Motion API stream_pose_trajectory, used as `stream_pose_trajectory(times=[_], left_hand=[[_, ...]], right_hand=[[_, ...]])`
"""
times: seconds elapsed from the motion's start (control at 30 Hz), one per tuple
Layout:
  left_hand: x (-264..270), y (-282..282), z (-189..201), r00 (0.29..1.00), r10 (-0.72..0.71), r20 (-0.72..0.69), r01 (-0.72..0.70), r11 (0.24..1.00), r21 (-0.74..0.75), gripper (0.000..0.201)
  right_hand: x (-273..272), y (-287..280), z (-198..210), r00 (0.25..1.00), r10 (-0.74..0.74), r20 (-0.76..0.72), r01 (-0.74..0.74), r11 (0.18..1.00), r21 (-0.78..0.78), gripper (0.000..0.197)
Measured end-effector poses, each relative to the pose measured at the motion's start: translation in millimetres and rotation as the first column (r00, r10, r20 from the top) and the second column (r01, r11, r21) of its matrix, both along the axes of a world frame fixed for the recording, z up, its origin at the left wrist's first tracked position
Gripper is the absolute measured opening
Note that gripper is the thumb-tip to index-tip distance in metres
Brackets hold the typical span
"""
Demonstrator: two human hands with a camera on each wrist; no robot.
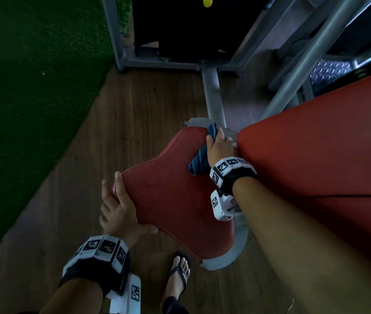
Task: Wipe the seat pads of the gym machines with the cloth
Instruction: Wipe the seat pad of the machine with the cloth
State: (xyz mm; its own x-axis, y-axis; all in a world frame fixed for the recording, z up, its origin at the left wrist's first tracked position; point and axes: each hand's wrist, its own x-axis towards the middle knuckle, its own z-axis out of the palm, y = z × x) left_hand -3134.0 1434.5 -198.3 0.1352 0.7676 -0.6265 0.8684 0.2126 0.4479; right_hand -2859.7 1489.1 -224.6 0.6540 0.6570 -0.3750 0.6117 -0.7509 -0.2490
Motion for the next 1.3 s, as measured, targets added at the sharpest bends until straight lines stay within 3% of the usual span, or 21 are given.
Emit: stream_pose_trajectory(times=[0.23, 0.33, 0.43, 0.53, 0.63, 0.77, 0.97, 1.1, 1.3], left_hand=[[0.2, 0.2, 0.4, 1.0, 0.002, 0.028, -0.002, 1.0, 0.0, 0.166], [-0.3, 0.4, 0.9, 0.999, -0.001, 0.04, 0.002, 1.0, -0.003, 0.165], [-0.4, 0.8, 0.8, 0.999, -0.003, 0.048, 0.004, 1.0, -0.011, 0.165], [-0.4, 1.0, 0.4, 0.999, -0.011, 0.048, 0.011, 1.0, -0.012, 0.166], [-0.2, 1.0, 0.5, 0.999, -0.006, 0.05, 0.007, 1.0, -0.018, 0.166], [0.3, 1.1, 1.7, 0.999, -0.002, 0.038, 0.002, 1.0, -0.015, 0.168], [1.6, 3.2, 3.0, 1.0, -0.007, 0.015, 0.007, 0.999, -0.032, 0.168], [2.0, 3.3, 1.4, 1.0, -0.008, 0.009, 0.008, 1.0, -0.025, 0.168], [2.6, 3.0, 0.8, 1.0, 0.003, -0.005, -0.003, 1.0, -0.009, 0.169]], right_hand=[[-21.9, -63.5, -3.0, 0.997, -0.022, 0.074, 0.027, 0.997, -0.078, 0.062], [-13.8, -59.8, -6.0, 0.984, -0.163, -0.069, 0.159, 0.985, -0.061, 0.055], [5.6, -21.2, -3.8, 0.897, -0.38, -0.225, 0.381, 0.924, -0.042, 0.04], [15.4, 7.3, 9.8, 0.822, -0.45, -0.35, 0.472, 0.881, -0.024, 0.04], [12.5, -4.0, 3.8, 0.881, -0.366, -0.299, 0.385, 0.923, 0.005, 0.038], [2.5, -27.4, -1.1, 0.904, -0.316, -0.287, 0.329, 0.944, -0.001, 0.039], [9.6, -18.8, 6.1, 0.91, -0.291, -0.295, 0.288, 0.956, -0.056, 0.035], [-3.0, -56.3, 6.5, 0.944, -0.228, -0.24, 0.228, 0.973, -0.028, 0.044], [-11.8, -86.6, 14.3, 0.93, -0.245, -0.275, 0.209, 0.966, -0.154, 0.051]])
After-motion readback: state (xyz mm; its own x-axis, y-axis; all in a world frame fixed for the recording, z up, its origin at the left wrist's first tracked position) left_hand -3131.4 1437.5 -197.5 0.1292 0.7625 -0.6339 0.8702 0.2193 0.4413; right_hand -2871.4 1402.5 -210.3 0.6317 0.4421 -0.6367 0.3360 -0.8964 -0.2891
